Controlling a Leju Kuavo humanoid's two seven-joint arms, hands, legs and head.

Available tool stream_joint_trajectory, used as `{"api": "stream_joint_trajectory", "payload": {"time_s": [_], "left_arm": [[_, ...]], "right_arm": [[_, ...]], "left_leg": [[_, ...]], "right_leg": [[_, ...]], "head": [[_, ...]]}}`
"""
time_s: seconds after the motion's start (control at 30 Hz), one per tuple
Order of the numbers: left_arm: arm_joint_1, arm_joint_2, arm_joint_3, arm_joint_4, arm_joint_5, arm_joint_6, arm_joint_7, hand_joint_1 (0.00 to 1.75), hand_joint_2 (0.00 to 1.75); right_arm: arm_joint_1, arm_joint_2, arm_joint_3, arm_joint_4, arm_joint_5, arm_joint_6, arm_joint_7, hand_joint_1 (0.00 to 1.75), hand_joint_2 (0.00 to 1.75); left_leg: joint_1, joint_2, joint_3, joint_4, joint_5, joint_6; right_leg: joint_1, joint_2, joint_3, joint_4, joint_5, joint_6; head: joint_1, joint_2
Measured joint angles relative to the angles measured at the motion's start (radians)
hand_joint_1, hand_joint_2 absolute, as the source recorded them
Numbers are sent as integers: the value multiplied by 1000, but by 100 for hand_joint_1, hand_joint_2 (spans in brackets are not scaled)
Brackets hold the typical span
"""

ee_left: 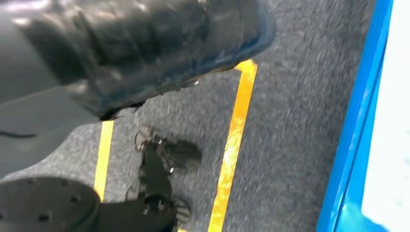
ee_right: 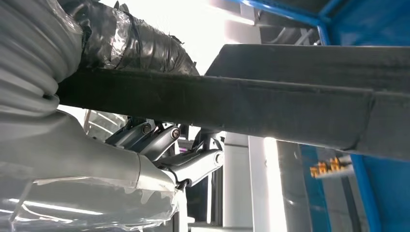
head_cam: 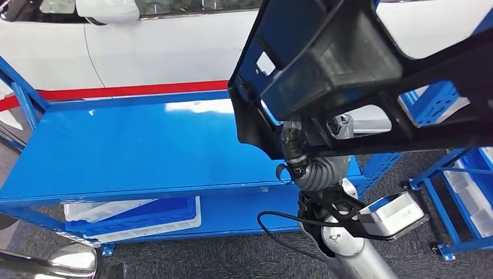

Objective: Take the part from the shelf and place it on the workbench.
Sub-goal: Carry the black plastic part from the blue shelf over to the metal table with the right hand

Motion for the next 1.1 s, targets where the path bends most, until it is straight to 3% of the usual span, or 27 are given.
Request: {"api": "stream_joint_trajectory", "payload": {"time_s": [0.07,0.13,0.2,0.23,0.27,0.33,0.4,0.5,0.53,0.57,0.67,0.7,0.77,0.8,0.87,0.93,1.03,1.1], "left_arm": [[0,-2,0,0,1,-3,1,0,0],[-2,-2,0,0,4,-5,0,0,0],[-3,-1,0,1,8,-5,0,0,0],[-2,-1,0,2,10,-5,0,0,0],[-2,-1,0,3,12,-5,0,0,0],[-5,0,0,3,13,-5,0,0,0],[-8,2,0,3,14,-5,0,0,0],[-10,4,0,3,16,-6,1,0,0],[-11,4,0,4,17,-7,1,0,0],[-11,4,0,4,19,-7,2,0,0],[-11,4,0,4,21,-8,3,0,0],[-10,4,0,4,21,-8,3,0,0],[-10,4,0,4,23,-8,3,0,0],[-10,3,0,4,24,-8,3,0,0],[-9,3,0,4,25,-9,3,0,0],[-8,4,0,4,27,-9,2,0,0],[-5,2,0,4,31,-10,1,0,0],[-3,0,0,4,33,-11,1,0,0]], "right_arm": [[0,0,0,-1,-4,12,6,175,175],[1,0,0,-1,-7,23,10,175,175],[3,0,0,-1,-7,29,14,175,175],[4,-1,0,-1,-7,31,16,175,175],[5,-1,0,-1,-8,32,18,175,175],[6,-1,0,-1,-9,34,21,175,175],[7,-2,0,-1,-12,37,26,175,175],[8,-3,0,0,-13,42,28,175,175],[9,-4,0,0,-14,43,28,175,175],[9,-5,0,0,-14,43,28,175,175],[14,-7,0,0,-15,44,28,175,175],[15,-9,0,0,-15,44,28,175,175],[16,-12,0,1,-16,44,28,175,175],[16,-12,0,1,-16,44,28,175,175],[16,-13,0,1,-16,45,28,175,175],[16,-14,0,1,-16,45,27,175,175],[16,-15,0,2,-15,45,27,175,175],[15,-14,0,2,-15,45,28,175,175]], "left_leg": [[3,-1,-22,47,-46,-4],[1,-1,-63,160,-124,-1],[-4,-2,-89,252,-165,7],[-8,-2,-80,255,-158,13],[-14,-3,-55,221,-136,22],[-30,-3,27,87,-92,42],[-45,-3,79,-6,-69,52],[-50,-1,76,-37,-40,56],[-47,1,72,-47,-23,59],[-44,4,64,-56,-5,64],[-39,8,24,-64,38,70],[-37,8,7,-62,49,68],[-32,9,-29,-53,69,60],[-29,9,-48,-44,78,55],[-25,8,-81,-20,87,43],[-25,6,-96,-2,96,30],[-18,2,-109,7,100,9],[-14,-2,-133,61,33,0]], "right_leg": [[3,0,-11,-4,12,-19],[9,0,-26,-5,24,-33],[19,0,-44,-5,38,-41],[24,1,-54,-5,46,-43],[28,2,-65,-5,55,-44],[32,3,-82,-6,73,-42],[30,1,-88,-11,91,-35],[24,-2,-86,-27,116,-19],[25,-1,-90,-24,104,-14],[26,-1,-97,-6,72,-9],[20,-1,-123,145,-75,4],[16,-1,-123,194,-89,9],[7,-3,-90,217,-52,20],[3,-4,-50,182,-27,25],[0,-6,44,61,-33,30],[5,-4,90,-13,-66,18],[10,-3,74,-19,-49,-14],[10,-5,51,-23,-25,-31]], "head": [[-1,0],[-2,0],[-2,0],[-2,0],[-2,0],[-2,0],[-2,0],[-6,0],[-5,0],[-4,0],[0,0],[0,0],[0,0],[0,0],[0,0],[-2,0],[-2,0],[-5,0]]}}
